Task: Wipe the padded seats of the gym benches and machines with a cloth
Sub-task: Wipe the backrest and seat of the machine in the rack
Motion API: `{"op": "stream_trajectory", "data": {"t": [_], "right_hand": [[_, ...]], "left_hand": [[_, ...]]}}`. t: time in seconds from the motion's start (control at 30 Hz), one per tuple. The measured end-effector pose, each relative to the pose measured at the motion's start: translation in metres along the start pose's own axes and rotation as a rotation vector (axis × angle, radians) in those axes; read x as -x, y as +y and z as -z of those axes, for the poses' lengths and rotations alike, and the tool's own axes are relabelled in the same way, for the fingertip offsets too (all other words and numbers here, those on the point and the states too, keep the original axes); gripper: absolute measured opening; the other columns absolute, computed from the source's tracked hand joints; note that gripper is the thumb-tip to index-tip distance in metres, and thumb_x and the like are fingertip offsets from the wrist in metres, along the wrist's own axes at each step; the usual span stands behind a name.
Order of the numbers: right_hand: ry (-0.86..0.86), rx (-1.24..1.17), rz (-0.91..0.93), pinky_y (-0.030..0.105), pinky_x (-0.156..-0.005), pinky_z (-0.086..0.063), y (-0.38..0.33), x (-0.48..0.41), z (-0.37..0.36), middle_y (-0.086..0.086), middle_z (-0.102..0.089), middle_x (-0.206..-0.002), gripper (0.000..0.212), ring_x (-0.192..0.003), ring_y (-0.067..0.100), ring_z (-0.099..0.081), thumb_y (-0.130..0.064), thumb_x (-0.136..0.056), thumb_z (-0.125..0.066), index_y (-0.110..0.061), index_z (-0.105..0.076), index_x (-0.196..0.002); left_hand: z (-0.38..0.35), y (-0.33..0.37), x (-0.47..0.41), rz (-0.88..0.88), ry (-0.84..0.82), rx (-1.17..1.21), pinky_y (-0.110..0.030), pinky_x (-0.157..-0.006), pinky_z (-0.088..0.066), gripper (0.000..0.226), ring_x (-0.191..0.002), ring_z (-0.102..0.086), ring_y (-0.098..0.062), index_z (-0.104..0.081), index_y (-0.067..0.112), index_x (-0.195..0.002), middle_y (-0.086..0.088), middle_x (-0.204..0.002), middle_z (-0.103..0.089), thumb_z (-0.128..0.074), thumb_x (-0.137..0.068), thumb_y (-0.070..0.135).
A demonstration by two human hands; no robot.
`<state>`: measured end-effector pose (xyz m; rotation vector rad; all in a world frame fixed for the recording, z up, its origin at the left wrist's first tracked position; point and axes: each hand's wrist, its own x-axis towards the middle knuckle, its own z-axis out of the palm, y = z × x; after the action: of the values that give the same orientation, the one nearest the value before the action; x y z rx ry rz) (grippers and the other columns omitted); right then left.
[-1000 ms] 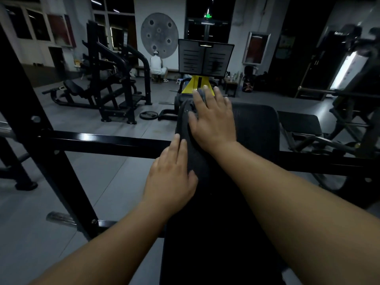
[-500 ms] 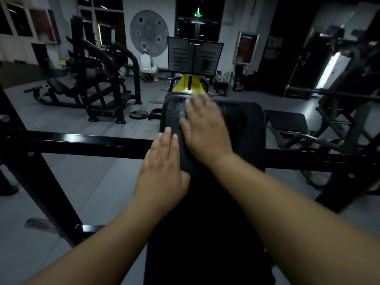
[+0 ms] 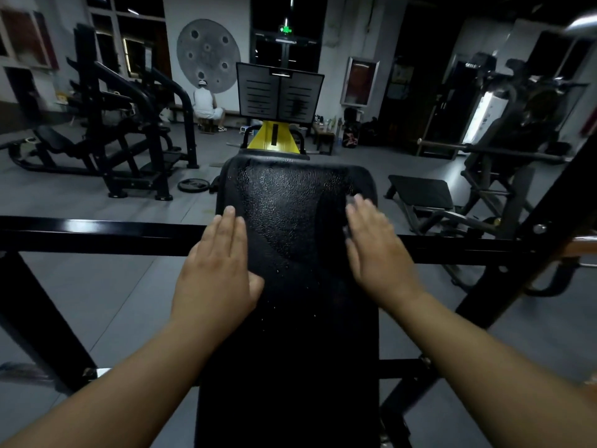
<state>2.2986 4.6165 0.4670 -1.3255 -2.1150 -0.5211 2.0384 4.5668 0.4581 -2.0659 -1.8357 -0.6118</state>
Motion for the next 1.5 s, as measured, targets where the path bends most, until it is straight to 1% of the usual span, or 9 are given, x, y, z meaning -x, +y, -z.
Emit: {"op": "stream_trajectory", "data": {"t": [0.13, 0.37, 0.47, 0.57, 0.7, 0.93, 1.1, 1.3, 1.5], "right_hand": [[0.07, -0.115, -0.33, 0.038, -0.126, -0.008, -0.025, -0.061, 0.004, 0.012, -0.017, -0.165, 0.055, -0.154, 0.025, -0.009, -0.023, -0.107, -0.035, -0.004, -0.023, -0.156], [0.003, 0.069, -0.013, 0.052, -0.117, -0.029, -0.011, -0.011, 0.008, 0.017, -0.034, -0.156, 0.06, -0.145, 0.033, -0.029, -0.036, -0.093, -0.04, -0.011, -0.044, -0.147], [0.128, 0.181, -0.143, 0.042, -0.08, -0.043, -0.013, -0.026, 0.016, 0.014, -0.049, -0.117, 0.048, -0.105, 0.035, -0.047, -0.043, -0.094, -0.046, -0.023, -0.056, -0.137], [0.124, 0.083, -0.184, 0.033, -0.063, -0.033, -0.011, -0.049, 0.022, 0.012, -0.044, -0.103, 0.037, -0.092, 0.032, -0.046, -0.028, -0.098, -0.052, -0.02, -0.054, -0.134], [0.231, -0.033, -0.396, 0.028, -0.076, -0.031, -0.025, -0.093, 0.027, 0.01, -0.047, -0.117, 0.024, -0.104, 0.025, -0.043, -0.023, -0.102, -0.05, -0.014, -0.057, -0.123], [-0.041, 0.005, 0.079, 0.045, -0.078, -0.053, -0.01, -0.015, 0.034, 0.017, -0.048, -0.122, 0.046, -0.104, 0.035, -0.045, -0.009, -0.085, -0.059, -0.007, -0.057, -0.131], [0.125, -0.088, -0.303, 0.031, -0.088, -0.035, -0.009, -0.06, 0.03, 0.011, -0.05, -0.127, 0.054, -0.112, 0.032, -0.042, -0.001, -0.093, -0.05, -0.01, -0.046, -0.146], [-0.014, -0.12, 0.063, 0.043, -0.079, -0.052, -0.009, -0.013, 0.033, 0.011, -0.056, -0.114, 0.044, -0.1, 0.03, -0.05, 0.001, -0.084, -0.059, -0.005, -0.061, -0.127], [0.232, -0.155, -0.398, 0.029, -0.086, -0.038, -0.017, -0.069, 0.025, 0.012, -0.049, -0.122, 0.04, -0.113, 0.03, -0.041, -0.001, -0.093, -0.052, -0.009, -0.062, -0.13]], "left_hand": [[-0.004, 0.002, 0.0, 0.012, -0.002, 0.004, -0.051, -0.11, -0.039, 0.083, -0.144, -0.032, -0.037, -0.036, -0.004, -0.148, -0.023, -0.159, -0.027, -0.062, -0.076, 0.025], [-0.002, -0.003, -0.001, -0.011, 0.004, 0.018, -0.052, -0.104, -0.045, 0.081, -0.14, -0.038, -0.037, -0.041, -0.004, -0.145, -0.022, -0.157, -0.032, -0.033, -0.075, 0.037], [-0.001, -0.003, -0.002, -0.018, 0.008, 0.019, -0.052, -0.103, -0.046, 0.081, -0.139, -0.04, -0.037, -0.042, -0.004, -0.144, -0.022, -0.156, -0.033, -0.034, -0.075, 0.038], [0.002, -0.005, -0.003, -0.038, 0.008, -0.003, -0.05, -0.101, -0.047, 0.081, -0.136, -0.044, -0.037, -0.044, -0.004, -0.143, -0.023, -0.154, -0.036, -0.035, -0.074, 0.038], [0.001, -0.003, -0.002, -0.037, 0.005, -0.023, -0.051, -0.101, -0.047, 0.081, -0.136, -0.044, -0.039, -0.044, -0.006, -0.143, -0.024, -0.154, -0.036, -0.034, -0.074, 0.037], [0.008, -0.008, -0.005, -0.058, 0.006, -0.056, -0.052, -0.096, -0.048, 0.083, -0.129, -0.047, -0.04, -0.048, -0.004, -0.14, -0.024, -0.149, -0.042, -0.037, -0.072, 0.043], [0.015, -0.001, -0.01, -0.146, 0.047, -0.054, -0.054, -0.108, -0.037, 0.081, -0.136, -0.036, -0.038, -0.048, 0.008, -0.144, -0.019, -0.152, -0.038, -0.04, -0.071, 0.043], [0.016, 0.018, -0.03, -0.246, 0.049, -0.06, -0.049, -0.113, -0.03, 0.077, -0.141, -0.035, -0.034, -0.05, 0.014, -0.144, -0.014, -0.154, -0.04, -0.043, -0.076, 0.048], [0.011, 0.026, -0.032, -0.206, 0.016, -0.038, -0.053, -0.115, -0.03, 0.08, -0.143, -0.032, -0.034, -0.046, 0.015, -0.147, -0.012, -0.156, -0.038, -0.042, -0.076, 0.052]]}}
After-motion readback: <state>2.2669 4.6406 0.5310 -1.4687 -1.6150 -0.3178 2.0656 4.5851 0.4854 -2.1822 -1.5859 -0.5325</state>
